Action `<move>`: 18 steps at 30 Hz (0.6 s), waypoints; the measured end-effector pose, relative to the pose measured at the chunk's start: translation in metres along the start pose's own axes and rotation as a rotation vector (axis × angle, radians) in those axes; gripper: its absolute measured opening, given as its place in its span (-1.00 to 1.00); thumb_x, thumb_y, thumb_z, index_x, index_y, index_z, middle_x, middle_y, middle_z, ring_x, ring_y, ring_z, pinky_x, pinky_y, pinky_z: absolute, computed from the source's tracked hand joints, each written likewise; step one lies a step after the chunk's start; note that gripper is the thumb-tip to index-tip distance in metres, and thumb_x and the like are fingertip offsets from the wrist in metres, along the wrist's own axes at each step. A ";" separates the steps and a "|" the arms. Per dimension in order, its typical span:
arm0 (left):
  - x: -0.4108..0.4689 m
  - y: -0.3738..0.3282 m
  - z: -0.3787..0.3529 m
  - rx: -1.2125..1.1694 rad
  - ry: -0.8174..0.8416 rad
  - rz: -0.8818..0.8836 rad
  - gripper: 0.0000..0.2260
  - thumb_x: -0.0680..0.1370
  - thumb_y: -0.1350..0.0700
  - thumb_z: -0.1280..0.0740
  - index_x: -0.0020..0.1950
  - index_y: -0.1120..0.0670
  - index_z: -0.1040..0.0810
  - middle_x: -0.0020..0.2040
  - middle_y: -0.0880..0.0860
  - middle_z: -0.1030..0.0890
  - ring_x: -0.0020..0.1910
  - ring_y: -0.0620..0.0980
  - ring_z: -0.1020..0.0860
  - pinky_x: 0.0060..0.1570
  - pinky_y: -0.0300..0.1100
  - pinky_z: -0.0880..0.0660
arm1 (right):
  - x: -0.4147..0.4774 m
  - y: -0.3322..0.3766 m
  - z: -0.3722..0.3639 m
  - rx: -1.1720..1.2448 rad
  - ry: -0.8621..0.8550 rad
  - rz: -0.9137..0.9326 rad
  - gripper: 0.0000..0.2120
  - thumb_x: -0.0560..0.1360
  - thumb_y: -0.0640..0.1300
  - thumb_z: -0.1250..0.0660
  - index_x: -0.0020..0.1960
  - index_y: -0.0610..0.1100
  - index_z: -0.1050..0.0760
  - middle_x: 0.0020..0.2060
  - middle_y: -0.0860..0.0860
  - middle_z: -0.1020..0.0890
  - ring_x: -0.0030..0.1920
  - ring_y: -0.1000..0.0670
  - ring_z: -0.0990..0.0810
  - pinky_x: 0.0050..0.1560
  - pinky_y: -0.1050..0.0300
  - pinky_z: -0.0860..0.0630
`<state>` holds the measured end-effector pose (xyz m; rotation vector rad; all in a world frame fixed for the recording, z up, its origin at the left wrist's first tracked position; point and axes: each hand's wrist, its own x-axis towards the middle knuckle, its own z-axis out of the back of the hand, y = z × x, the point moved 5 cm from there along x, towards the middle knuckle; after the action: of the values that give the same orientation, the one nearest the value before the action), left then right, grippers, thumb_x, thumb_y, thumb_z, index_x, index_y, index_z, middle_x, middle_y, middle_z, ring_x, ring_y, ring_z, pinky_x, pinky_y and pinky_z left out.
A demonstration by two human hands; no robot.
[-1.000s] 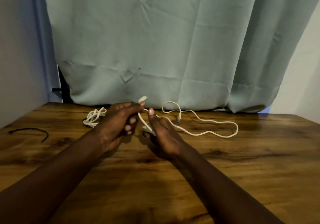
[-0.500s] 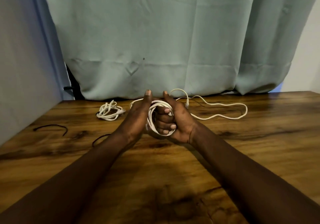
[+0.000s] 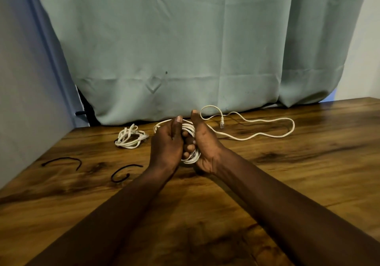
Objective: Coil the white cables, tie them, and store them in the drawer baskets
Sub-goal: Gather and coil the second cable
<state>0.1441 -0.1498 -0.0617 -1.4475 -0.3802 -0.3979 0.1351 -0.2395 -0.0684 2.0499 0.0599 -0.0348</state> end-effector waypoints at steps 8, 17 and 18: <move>0.002 -0.001 0.006 0.182 0.043 -0.143 -0.66 0.72 -0.10 -0.18 -0.06 0.04 -0.62 -0.41 0.05 -0.61 -0.50 -0.02 -0.53 -0.44 -0.12 -0.43 | 0.003 -0.003 0.010 -0.186 -0.101 0.134 -0.47 0.72 0.17 -0.08 -0.03 -0.21 -0.61 -0.42 -0.13 -0.52 -0.48 -0.02 -0.52 -0.35 0.15 -0.50; -0.002 -0.018 0.008 0.497 -0.087 -0.360 -0.77 0.71 -0.05 -0.20 -0.03 -0.02 -0.58 -0.18 -0.03 -0.57 -0.19 -0.03 -0.54 -0.22 -0.14 -0.33 | -0.003 -0.001 0.003 -0.242 -0.198 0.204 -0.48 0.68 0.24 -0.13 -0.12 -0.13 -0.63 -0.48 0.01 -0.61 -0.54 0.09 -0.53 -0.44 0.25 -0.42; -0.002 -0.017 0.006 0.361 -0.073 -0.303 -0.76 0.70 -0.07 -0.23 -0.05 0.00 -0.58 -0.24 -0.05 -0.60 -0.25 -0.03 -0.58 -0.26 -0.12 -0.42 | -0.004 0.001 0.005 -0.243 -0.230 0.236 -0.47 0.68 0.22 -0.15 -0.14 -0.17 -0.62 -0.48 -0.03 -0.59 -0.55 0.06 -0.52 -0.47 0.26 -0.40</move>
<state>0.1337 -0.1448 -0.0472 -1.0549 -0.6976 -0.4918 0.1311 -0.2444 -0.0691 1.7865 -0.3067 -0.1101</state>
